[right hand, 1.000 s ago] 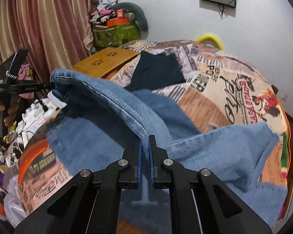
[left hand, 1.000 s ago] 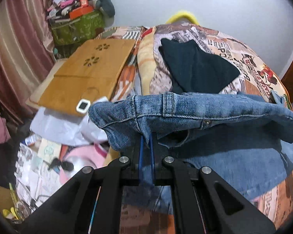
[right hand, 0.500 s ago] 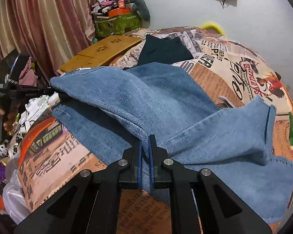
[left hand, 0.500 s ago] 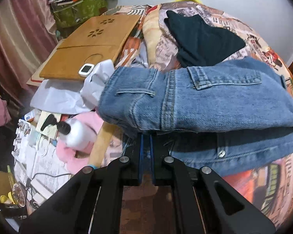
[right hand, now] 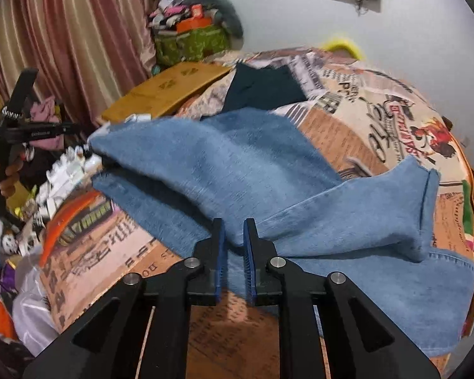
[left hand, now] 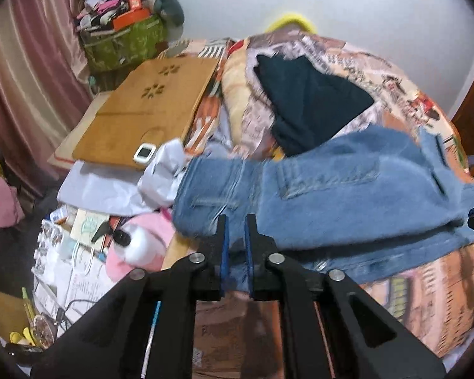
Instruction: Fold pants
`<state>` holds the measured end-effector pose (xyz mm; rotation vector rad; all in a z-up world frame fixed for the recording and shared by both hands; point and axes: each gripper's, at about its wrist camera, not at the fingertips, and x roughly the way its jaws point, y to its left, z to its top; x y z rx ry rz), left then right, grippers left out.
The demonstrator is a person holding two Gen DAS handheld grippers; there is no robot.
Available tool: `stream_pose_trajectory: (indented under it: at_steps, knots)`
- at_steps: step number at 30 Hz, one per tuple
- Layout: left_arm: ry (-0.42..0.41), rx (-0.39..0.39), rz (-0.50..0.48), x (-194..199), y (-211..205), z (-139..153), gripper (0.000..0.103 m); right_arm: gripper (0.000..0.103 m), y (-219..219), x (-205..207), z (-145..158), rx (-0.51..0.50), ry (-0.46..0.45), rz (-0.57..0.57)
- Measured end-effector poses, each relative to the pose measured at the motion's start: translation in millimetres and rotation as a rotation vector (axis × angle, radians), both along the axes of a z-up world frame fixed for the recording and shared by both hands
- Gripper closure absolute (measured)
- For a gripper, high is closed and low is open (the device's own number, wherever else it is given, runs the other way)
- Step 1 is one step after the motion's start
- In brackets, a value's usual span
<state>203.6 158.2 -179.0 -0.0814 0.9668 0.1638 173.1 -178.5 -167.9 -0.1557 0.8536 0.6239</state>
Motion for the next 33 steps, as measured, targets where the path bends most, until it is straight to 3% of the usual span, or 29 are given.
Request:
stream_pose_trajectory:
  at_steps: [2, 7, 12, 19, 23, 33]
  knots:
    - [-0.019, -0.01, -0.014, 9, -7, 8, 0.085, 0.09, -13, 5, 9, 0.03, -0.01, -0.034]
    - [-0.064, 0.002, -0.059, 39, -29, 24, 0.07, 0.07, -52, 30, 28, 0.062, -0.036, -0.146]
    - [-0.086, 0.0, -0.087, 74, -48, 31, 0.035, 0.065, -95, 72, 35, 0.065, -0.026, -0.255]
    - [-0.04, -0.016, -0.101, 133, -66, 16, 0.028, 0.06, -128, 139, 12, -0.001, 0.015, -0.337]
    - [-0.001, -0.003, -0.101, 161, -72, -1, 0.023, 0.06, -146, 191, -16, -0.021, 0.081, -0.376]
    - [0.111, 0.017, -0.132, 201, -77, -50, 0.022, 0.06, -167, 301, -85, -0.039, 0.244, -0.469]
